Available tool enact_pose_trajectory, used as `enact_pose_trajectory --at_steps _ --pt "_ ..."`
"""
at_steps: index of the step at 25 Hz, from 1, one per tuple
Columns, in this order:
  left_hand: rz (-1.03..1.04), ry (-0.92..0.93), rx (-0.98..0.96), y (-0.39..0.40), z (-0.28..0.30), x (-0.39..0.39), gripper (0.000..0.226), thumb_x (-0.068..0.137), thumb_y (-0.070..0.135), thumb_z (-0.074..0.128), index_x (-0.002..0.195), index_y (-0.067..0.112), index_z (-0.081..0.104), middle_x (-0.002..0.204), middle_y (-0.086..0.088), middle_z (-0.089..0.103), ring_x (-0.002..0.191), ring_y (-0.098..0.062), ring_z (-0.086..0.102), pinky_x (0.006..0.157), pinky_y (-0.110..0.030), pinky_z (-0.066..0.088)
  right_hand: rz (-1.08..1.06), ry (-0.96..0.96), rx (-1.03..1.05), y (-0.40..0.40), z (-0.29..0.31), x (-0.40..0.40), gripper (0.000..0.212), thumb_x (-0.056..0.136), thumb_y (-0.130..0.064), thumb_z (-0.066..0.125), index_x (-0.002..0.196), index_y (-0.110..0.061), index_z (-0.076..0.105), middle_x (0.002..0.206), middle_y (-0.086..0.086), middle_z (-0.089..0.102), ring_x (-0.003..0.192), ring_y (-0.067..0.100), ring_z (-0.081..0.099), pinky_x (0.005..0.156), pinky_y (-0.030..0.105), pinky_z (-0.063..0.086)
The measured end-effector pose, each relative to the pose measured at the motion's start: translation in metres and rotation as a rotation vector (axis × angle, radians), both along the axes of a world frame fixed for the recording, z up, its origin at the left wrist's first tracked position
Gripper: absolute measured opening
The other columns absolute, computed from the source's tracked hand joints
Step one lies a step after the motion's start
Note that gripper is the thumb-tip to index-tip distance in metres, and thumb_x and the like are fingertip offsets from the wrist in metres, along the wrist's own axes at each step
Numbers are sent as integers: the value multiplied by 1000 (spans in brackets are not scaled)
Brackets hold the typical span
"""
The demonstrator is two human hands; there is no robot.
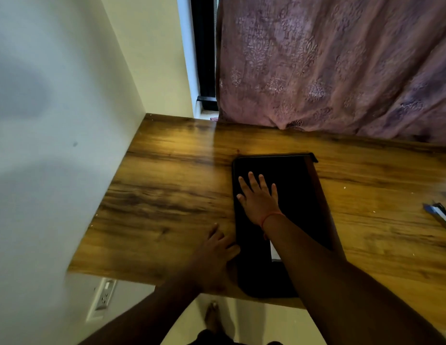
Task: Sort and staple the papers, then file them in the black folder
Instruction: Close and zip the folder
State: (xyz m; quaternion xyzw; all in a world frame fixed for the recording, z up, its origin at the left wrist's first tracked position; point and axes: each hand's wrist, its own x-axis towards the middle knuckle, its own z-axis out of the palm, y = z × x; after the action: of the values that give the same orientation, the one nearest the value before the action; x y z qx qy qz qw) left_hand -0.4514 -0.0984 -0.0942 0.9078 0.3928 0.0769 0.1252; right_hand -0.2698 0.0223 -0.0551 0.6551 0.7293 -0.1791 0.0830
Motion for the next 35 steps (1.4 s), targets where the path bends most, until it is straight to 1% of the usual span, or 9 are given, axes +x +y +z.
enact_pose_trajectory --at_steps 3,6,10,14,18,22,27,31,35 --pt "121 -60 61 -24 7 14 29 73 32 59 101 25 53 98 1 50 90 -27 60 112 -50 30 87 54 -50 -1 11 12 60 102 -49 28 155 -36 3 163 -5 -12 149 25 -14 118 53 -4" --pt "207 -83 61 -31 9 22 43 59 17 67 98 23 52 93 0 52 82 -27 61 104 -54 40 294 77 -55 -31 24 38 63 99 -55 35 154 -39 9 164 -6 -7 150 23 -11 119 54 -2" --pt "286 21 70 -46 10 31 45 59 23 78 100 21 59 91 -3 57 80 -29 61 100 -57 46 414 -16 60 -103 12 82 69 93 -71 23 152 -45 -2 162 -11 -11 149 21 -14 117 59 -6" --pt "301 3 145 -77 17 40 36 62 12 64 96 21 55 87 -3 55 77 -27 58 96 -53 50 392 -66 220 -128 -6 88 66 93 -70 9 152 -44 1 164 -8 -2 151 23 -6 117 58 -1" --pt "346 41 131 -104 13 46 52 49 -6 62 96 17 60 90 -2 55 82 -26 54 97 -51 48 377 -49 291 -132 -12 86 65 94 -68 8 153 -43 3 164 -7 0 151 23 -3 117 58 0" --pt "431 11 149 -125 7 54 50 62 -10 55 104 15 68 96 0 60 94 -22 53 108 -44 40 358 -26 321 -133 -16 85 64 94 -66 5 153 -42 4 164 -7 2 151 23 -1 118 57 2" --pt "441 50 194 -125 9 55 42 69 -3 55 106 15 66 99 0 62 94 -23 56 94 -41 46 364 -25 351 -133 -20 85 65 94 -66 4 153 -40 6 164 -6 6 151 24 2 117 58 4" --pt "510 37 155 -116 13 56 38 70 -2 63 102 17 64 97 1 61 92 -21 60 93 -40 43 371 -38 344 -132 -19 83 65 95 -65 7 154 -37 9 164 -3 6 150 27 2 115 62 5" --pt "543 -24 116 -113 9 53 37 73 1 66 104 21 62 99 3 61 93 -20 61 90 -41 44 726 -25 431 -151 -18 63 66 96 -66 16 152 -33 24 162 1 15 150 29 9 111 67 11"
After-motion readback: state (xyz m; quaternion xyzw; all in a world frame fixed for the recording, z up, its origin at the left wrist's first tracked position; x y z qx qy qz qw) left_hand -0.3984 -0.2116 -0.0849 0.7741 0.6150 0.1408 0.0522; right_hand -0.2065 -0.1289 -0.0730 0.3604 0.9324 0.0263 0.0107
